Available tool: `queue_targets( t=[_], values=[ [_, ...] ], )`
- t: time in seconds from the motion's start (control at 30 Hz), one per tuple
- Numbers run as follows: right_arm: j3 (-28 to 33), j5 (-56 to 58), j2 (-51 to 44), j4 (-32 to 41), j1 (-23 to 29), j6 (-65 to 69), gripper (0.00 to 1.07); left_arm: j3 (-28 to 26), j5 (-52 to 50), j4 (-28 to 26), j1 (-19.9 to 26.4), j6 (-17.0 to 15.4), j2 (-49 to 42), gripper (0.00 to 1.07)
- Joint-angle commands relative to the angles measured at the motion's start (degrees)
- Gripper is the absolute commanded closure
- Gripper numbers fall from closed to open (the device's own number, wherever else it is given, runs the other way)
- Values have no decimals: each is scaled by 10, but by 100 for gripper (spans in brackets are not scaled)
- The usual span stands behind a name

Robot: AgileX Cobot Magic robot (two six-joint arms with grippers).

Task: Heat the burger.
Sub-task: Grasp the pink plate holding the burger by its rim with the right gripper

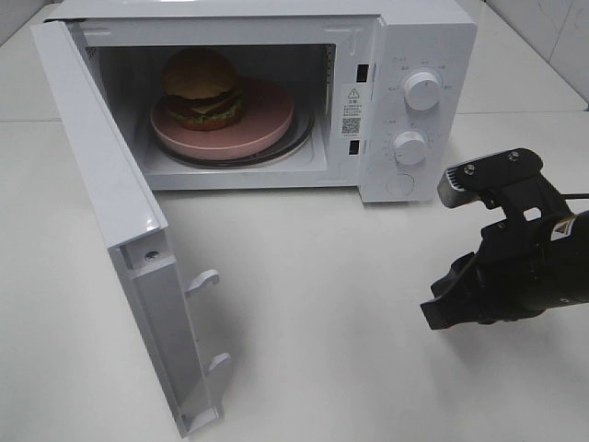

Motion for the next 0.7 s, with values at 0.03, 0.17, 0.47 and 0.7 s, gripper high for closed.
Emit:
queue_targets(
  t=[0.03, 0.17, 0.47, 0.7],
  values=[
    [-15, 29, -9, 3, -1, -48, 61, 2, -5, 1, 2, -2, -11, 6],
    [-43, 100, -9, -2, -1, -117, 20, 2, -5, 1, 2, -2, -11, 6],
    [-135, 296, -9, -91, -1, -252, 7, 2, -5, 1, 2, -2, -11, 6],
    [-189, 333, -8, -132, -1, -333, 9, 2, -5, 1, 2, -2, -11, 6]
  ],
)
